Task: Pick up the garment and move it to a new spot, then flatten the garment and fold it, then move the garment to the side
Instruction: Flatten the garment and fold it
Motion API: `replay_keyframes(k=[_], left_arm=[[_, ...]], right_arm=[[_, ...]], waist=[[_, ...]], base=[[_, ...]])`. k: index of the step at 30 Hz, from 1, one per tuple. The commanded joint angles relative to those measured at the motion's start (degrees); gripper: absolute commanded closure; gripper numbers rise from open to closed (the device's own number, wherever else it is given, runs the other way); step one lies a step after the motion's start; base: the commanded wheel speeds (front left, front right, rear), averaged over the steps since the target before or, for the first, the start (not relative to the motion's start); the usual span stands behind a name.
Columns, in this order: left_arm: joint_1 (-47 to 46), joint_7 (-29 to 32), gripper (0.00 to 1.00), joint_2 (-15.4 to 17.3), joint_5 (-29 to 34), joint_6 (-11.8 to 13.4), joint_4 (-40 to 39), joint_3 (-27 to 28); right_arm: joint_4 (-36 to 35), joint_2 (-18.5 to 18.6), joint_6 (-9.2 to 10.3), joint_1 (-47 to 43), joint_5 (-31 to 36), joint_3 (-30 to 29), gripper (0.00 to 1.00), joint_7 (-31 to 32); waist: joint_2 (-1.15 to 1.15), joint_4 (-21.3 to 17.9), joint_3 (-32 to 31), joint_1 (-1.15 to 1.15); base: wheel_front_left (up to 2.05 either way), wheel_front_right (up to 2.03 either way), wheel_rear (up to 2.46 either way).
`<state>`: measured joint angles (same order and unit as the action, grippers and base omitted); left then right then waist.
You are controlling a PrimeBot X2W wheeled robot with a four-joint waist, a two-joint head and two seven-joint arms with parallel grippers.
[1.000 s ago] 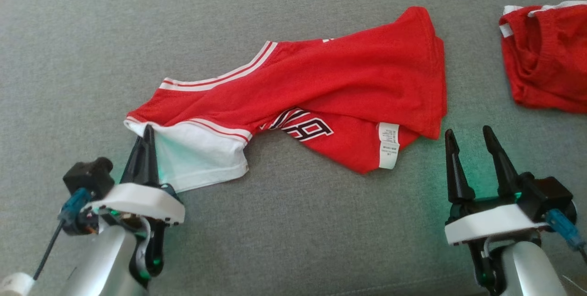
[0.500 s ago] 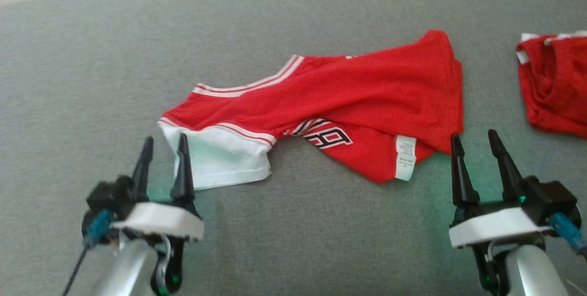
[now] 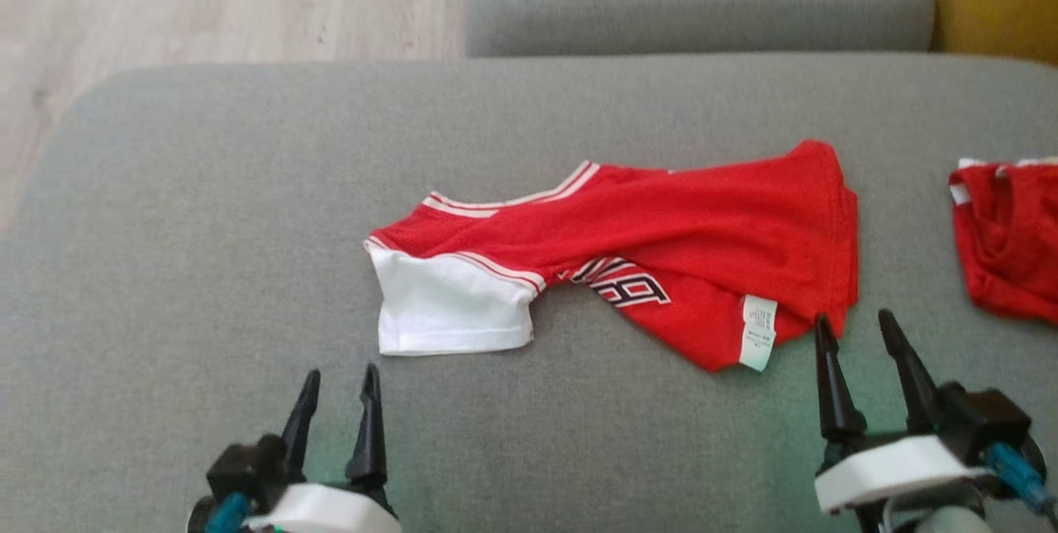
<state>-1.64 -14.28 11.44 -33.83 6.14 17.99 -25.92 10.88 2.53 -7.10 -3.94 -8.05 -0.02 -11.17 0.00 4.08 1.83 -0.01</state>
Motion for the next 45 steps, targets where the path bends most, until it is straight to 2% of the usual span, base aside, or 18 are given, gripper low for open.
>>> replay_keyframes(k=[1,13,25,29,34,45], left_arm=[[-1.3,-0.6,0.0,0.3,0.5,0.5,-2.2,1.7],[1.0,0.1,0.0,1.5,1.1,2.3,-6.1,1.2],[0.2,2.0,0.0,2.4,0.9,3.3,-7.0,1.2],[-3.3,4.3,0.0,2.5,0.9,4.0,-4.9,1.5],[-8.5,7.0,0.0,1.1,-0.2,4.9,0.1,2.3],[-15.1,8.2,0.0,-0.9,-2.1,5.0,12.2,3.5]], right_arm=[[-1.7,0.3,-0.39,0.4,-0.4,1.0,0.0,-0.5],[-2.9,0.3,-0.39,-1.6,-0.2,0.6,0.0,-0.1],[-3.9,0.3,-0.39,-1.5,-0.1,1.1,0.0,0.4],[-4.6,0.3,-0.39,-0.2,0.3,1.5,0.0,0.8],[-5.1,0.3,-0.39,1.7,1.1,2.5,0.0,1.2],[-5.9,0.3,-0.39,4.6,1.9,2.6,0.0,1.3]], waist=[[0.0,0.8,-1.4,0.01],[0.0,0.5,-3.0,0.01],[0.0,-0.1,-1.2,0.01],[0.0,-1.2,1.4,0.01],[0.0,-3.4,5.1,0.01],[0.0,-7.7,11.2,0.01]], base=[[0.0,0.0,0.0],[0.0,0.0,0.0],[0.0,0.0,0.0],[0.0,0.0,0.0],[0.0,0.0,0.0],[0.0,0.0,0.0]])
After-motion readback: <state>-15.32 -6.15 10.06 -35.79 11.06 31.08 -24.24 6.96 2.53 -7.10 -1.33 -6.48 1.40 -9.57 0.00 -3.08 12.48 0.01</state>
